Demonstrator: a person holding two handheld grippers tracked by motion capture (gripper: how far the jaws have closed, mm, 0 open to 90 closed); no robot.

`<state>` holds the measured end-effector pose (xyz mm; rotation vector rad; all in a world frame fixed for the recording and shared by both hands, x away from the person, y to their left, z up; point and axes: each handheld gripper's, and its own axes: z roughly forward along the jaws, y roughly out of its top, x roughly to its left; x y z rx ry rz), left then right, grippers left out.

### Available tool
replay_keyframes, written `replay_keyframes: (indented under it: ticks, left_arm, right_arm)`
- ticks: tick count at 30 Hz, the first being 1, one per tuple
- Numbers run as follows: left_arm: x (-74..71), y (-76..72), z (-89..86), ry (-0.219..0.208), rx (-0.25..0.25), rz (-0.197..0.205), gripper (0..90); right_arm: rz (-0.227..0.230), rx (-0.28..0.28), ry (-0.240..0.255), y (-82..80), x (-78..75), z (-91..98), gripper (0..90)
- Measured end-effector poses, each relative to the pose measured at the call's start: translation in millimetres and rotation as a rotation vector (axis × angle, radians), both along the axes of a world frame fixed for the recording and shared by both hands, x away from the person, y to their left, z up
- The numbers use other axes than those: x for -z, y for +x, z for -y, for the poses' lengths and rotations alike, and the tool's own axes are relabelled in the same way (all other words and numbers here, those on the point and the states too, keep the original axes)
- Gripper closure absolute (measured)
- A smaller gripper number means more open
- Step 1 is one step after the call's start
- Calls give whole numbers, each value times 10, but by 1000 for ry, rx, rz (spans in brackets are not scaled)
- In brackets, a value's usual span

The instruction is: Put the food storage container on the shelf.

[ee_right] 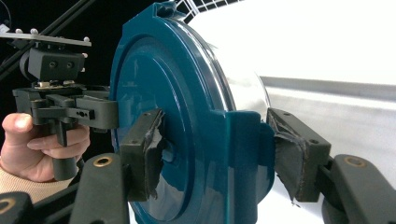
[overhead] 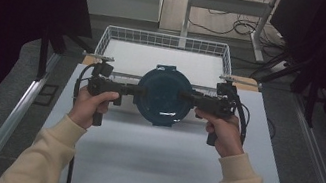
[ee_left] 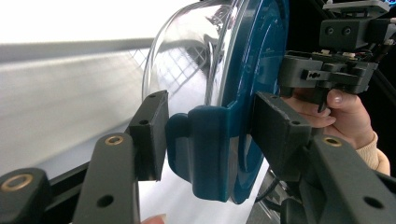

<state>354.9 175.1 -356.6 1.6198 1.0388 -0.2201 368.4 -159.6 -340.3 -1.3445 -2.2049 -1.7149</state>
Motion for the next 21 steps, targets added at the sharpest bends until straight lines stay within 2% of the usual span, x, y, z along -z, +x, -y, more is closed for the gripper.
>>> replay_keyframes:
  ticks: [4, 8, 15, 21]
  left_arm:
    - [-55, 51, -23, -10, 2, -2, 478]
    - [-149, 119, -56, -17, -7, 18, 477]
    - [-208, 240, -83, -24, -7, 11, 477]
    - [-302, 375, -105, -29, -15, 19, 477]
  right_arm:
    - [12, 2, -5, 46, -80, -23, 389]
    - [26, 0, -13, 118, -201, -64, 390]
    - [26, -3, -14, 233, -284, -85, 394]
    - [27, -5, -12, 407, -394, -111, 395]
